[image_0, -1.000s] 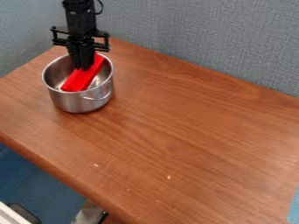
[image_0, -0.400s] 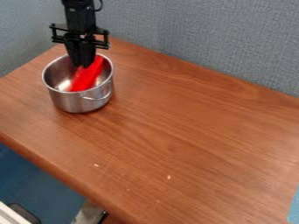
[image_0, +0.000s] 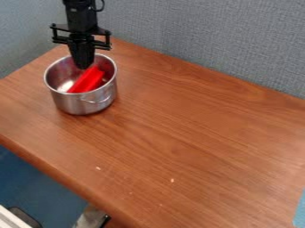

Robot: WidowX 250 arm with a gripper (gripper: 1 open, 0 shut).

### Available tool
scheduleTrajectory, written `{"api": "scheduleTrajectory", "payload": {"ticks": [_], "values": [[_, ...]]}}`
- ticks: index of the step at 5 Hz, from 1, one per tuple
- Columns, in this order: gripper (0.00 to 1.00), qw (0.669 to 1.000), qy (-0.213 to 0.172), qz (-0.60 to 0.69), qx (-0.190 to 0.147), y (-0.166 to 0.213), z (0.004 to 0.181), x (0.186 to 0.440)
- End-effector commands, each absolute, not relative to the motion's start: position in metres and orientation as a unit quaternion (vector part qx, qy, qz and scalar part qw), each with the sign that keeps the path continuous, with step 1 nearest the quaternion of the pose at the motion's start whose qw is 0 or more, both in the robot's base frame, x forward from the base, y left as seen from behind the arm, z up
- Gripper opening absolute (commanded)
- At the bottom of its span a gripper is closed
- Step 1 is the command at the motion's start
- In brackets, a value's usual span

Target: Move the red object from the metal pot to the table

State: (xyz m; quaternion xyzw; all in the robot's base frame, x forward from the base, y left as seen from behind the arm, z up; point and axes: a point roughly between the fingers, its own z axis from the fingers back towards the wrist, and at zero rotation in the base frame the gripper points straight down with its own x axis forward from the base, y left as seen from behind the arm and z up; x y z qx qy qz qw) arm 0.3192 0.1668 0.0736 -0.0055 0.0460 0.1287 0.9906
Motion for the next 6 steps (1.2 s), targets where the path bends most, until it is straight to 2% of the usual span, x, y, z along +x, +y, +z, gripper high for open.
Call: {"api": "scheduleTrajectory", "payload": {"ticks": [1, 2, 6], "values": [[0.0, 0.992, 0.002, 0.127, 0.013, 0.17, 0.106, 0.323], [1.0, 0.992, 0.007, 0.126, 0.013, 0.169, 0.103, 0.322], [1.0, 0.991, 0.037, 0.125, 0.022, 0.171, 0.075, 0.316]]}}
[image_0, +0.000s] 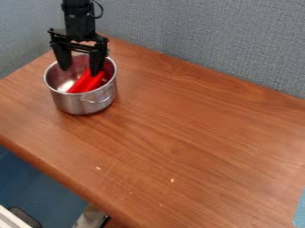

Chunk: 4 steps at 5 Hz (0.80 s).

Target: Move the red object from the metal pot to the table

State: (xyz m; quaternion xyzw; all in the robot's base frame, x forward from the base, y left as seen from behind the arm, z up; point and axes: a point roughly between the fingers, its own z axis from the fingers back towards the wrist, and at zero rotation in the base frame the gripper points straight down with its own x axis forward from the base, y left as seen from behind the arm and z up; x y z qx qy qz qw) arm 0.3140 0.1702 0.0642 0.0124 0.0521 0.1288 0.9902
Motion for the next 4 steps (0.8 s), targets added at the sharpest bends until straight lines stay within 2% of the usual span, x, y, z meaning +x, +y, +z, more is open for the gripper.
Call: {"api": "scheduleTrajectory", "payload": {"ticks": [1, 4], "values": [[1.0, 0.991, 0.044, 0.125, 0.023, 0.171, 0.068, 0.315], [1.0, 0.99, 0.059, 0.126, 0.027, 0.171, 0.046, 0.314]]}}
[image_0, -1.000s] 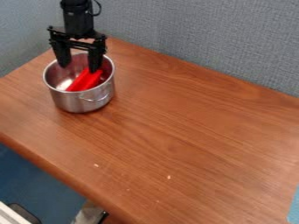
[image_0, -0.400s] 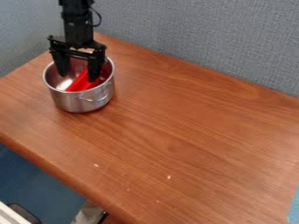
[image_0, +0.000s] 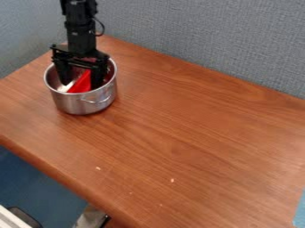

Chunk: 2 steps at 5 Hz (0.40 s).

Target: Move the red object from the metal pot to the table

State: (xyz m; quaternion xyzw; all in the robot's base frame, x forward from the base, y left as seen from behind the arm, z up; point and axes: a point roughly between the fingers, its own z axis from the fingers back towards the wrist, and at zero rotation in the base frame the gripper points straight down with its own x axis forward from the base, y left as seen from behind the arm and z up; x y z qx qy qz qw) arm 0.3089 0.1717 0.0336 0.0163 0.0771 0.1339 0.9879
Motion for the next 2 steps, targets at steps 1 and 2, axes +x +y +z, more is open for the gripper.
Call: {"api": "scheduleTrajectory", "payload": {"ticks": [1, 2], "values": [[0.0, 0.99, 0.062, 0.126, 0.026, 0.1707, 0.0412, 0.3142], [0.0, 0.99, 0.059, 0.123, 0.021, 0.1686, 0.044, 0.3134]]}}
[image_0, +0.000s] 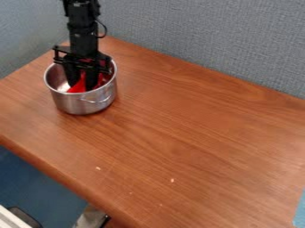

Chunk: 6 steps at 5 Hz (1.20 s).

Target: Move the red object from the metal pot to the table

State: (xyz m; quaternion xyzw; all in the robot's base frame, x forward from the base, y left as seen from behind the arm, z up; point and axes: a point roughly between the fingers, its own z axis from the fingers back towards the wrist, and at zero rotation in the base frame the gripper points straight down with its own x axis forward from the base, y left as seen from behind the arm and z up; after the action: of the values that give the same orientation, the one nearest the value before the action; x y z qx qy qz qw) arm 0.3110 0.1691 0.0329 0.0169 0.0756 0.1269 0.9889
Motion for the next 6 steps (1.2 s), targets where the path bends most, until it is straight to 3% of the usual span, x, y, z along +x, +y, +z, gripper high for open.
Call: {"api": "scheduleTrajectory", "payload": {"ticks": [1, 6], "values": [[0.0, 0.991, 0.056, 0.12, 0.014, 0.166, 0.049, 0.313], [0.0, 0.992, 0.044, 0.115, -0.007, 0.165, 0.067, 0.31]]}}
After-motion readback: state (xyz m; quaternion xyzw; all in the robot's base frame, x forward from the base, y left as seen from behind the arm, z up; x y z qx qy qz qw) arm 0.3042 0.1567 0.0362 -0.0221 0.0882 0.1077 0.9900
